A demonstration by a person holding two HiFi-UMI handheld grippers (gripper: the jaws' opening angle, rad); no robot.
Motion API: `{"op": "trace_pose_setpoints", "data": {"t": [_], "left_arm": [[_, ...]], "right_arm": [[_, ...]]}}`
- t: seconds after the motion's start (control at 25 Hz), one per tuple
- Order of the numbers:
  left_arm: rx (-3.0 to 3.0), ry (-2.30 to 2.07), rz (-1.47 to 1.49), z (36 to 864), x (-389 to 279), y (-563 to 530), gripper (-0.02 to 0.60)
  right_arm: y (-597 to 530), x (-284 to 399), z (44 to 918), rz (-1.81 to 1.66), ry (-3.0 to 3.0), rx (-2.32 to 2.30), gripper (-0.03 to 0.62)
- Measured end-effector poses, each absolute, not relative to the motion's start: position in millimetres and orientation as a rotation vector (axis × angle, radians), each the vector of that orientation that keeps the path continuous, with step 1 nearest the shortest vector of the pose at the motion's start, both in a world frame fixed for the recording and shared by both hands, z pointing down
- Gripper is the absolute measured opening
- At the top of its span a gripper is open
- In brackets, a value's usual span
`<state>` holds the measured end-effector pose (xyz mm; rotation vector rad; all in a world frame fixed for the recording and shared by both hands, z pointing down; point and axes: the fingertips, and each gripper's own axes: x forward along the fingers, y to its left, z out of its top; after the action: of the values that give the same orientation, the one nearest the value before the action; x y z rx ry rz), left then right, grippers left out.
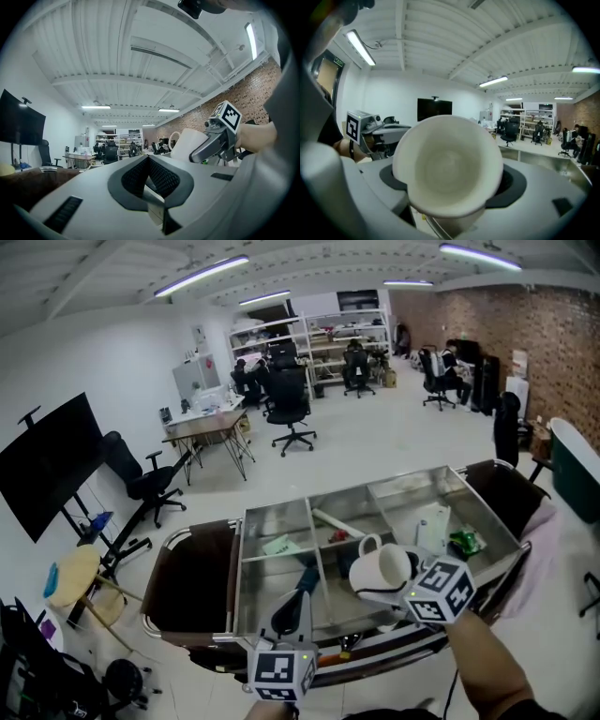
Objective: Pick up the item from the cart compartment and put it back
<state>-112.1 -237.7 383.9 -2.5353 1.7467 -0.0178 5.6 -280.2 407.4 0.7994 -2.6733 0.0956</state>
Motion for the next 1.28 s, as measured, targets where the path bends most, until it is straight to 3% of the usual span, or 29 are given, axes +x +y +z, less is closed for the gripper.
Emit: {"op": "trace_pose_setpoints", "data": {"t": [0.48,1.28], "left_arm": [[-2.563,1.706,-0.028,384.0,-98.0,-234.2,0.0],[-2.573,1.679,-0.071,391.2,-91.8,-231.6,0.0]], "right_arm": [[-222.3,75.5,403.2,0.207,-2.852,1.112,0.469],[-223.3,67.7,403.9,0.212,-2.855,1.085,0.469]]}}
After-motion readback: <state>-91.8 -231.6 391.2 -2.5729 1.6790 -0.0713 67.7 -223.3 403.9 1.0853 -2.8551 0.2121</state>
